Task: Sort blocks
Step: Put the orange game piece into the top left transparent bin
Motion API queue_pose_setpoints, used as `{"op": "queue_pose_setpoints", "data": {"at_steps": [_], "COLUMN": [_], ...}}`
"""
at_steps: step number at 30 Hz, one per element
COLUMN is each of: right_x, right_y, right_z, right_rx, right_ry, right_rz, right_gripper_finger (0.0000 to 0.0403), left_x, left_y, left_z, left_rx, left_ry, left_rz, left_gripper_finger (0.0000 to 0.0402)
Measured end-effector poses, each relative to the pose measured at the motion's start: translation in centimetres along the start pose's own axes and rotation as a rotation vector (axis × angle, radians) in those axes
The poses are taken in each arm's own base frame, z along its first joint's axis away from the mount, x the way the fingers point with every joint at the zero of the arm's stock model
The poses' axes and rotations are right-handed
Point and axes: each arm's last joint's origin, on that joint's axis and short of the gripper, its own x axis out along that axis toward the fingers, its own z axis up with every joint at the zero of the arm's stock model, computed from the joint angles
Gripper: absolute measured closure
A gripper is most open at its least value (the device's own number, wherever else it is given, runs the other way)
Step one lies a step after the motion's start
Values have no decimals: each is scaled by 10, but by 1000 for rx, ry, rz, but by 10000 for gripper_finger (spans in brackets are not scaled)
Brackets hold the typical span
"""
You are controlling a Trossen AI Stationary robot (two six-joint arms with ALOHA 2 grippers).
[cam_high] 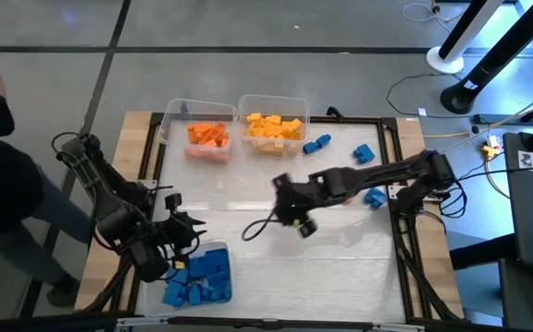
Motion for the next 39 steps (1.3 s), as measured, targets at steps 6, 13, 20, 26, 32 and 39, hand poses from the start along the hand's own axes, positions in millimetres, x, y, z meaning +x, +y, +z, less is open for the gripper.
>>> {"op": "queue_pose_setpoints", "data": {"at_steps": [6, 13, 20, 26, 32, 39], "right_x": [-17, -15, -13, -14, -6, 9], "right_y": [13, 26, 33, 35, 28, 27], "right_z": [-34, -72, -122, -171, -187, -188], "right_rx": [-44, -71, 237, 758, 1135, 1153], "right_ry": [375, 707, 760, 847, 806, 680], "right_rz": [44, 67, 77, -2, -33, -31], "right_gripper_finger": [184, 184, 184, 184, 184, 185], "left_x": [12, 29, 33, 35, 38, 39], "left_y": [-5, -11, -11, -11, -10, -10], "left_z": [-14, -28, -30, -28, -23, -23], "left_rx": [20, -2, -11, 19, 64, 69], "left_ry": [8, -5, -7, -14, -27, -23], "left_rz": [16, 15, 24, 23, 21, 27], "left_gripper_finger": [325, 325, 325, 325, 325, 325]}}
